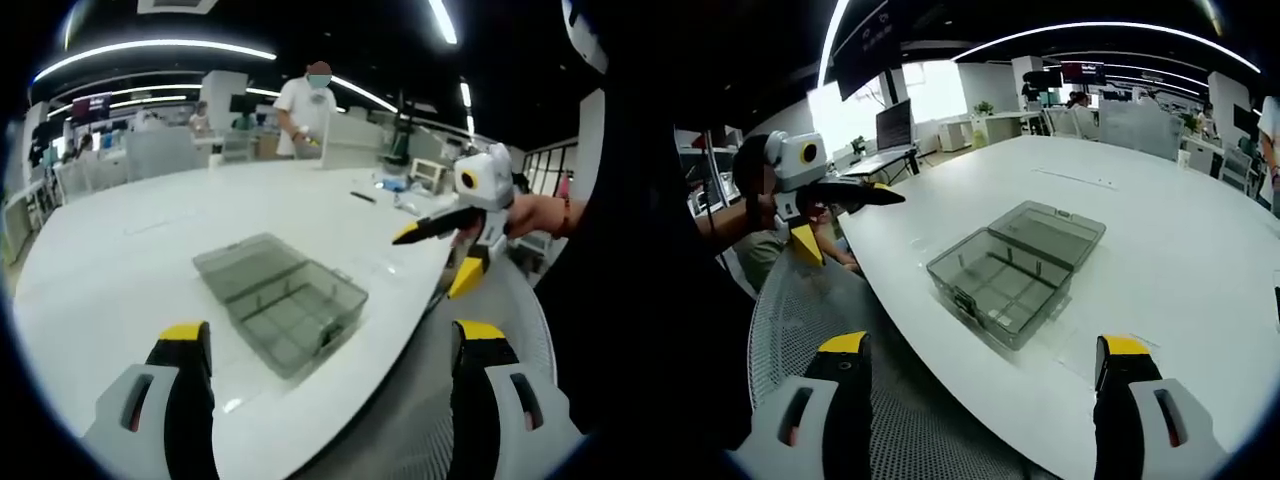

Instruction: Insert the divider into the dual guide fixture by aligning both edges with the guide slots and pushing it downward to the bottom, including one-sided entry, uneven engagement, binding, and posture correction.

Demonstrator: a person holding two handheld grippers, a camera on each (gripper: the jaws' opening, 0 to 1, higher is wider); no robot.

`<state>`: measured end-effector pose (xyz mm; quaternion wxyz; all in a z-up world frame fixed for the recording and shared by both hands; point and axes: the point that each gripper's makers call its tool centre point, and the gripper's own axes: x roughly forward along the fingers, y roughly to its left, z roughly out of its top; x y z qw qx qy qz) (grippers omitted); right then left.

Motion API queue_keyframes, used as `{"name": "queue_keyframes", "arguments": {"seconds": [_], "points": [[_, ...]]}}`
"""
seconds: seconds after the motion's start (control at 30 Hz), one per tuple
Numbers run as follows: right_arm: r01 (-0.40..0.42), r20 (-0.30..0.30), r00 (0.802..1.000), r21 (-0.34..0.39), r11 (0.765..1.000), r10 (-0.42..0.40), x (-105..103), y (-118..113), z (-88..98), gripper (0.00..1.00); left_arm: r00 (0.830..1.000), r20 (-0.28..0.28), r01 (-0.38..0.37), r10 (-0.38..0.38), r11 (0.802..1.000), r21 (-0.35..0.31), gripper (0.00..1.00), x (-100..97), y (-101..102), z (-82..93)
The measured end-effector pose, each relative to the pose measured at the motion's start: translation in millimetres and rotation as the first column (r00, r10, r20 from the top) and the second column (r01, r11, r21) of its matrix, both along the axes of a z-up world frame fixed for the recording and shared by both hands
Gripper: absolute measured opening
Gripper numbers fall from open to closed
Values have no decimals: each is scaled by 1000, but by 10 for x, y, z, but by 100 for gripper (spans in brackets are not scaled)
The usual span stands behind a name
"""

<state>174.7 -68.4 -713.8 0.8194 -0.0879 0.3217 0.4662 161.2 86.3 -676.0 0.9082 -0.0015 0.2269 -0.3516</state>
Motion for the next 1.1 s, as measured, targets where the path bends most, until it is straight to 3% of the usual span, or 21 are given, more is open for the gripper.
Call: {"name": "queue_keyframes", "arguments": {"seconds": [0.43, 1.1], "points": [[21, 2, 1000, -11, 1000, -21, 4, -51, -1, 91, 1000, -3, 18, -18, 1000, -19, 99, 14, -69, -33], [54, -14, 998, -38, 998, -54, 144, -156, -96, 89, 996, -27, 89, -90, 996, -20, 99, 210, -227, -131]]}}
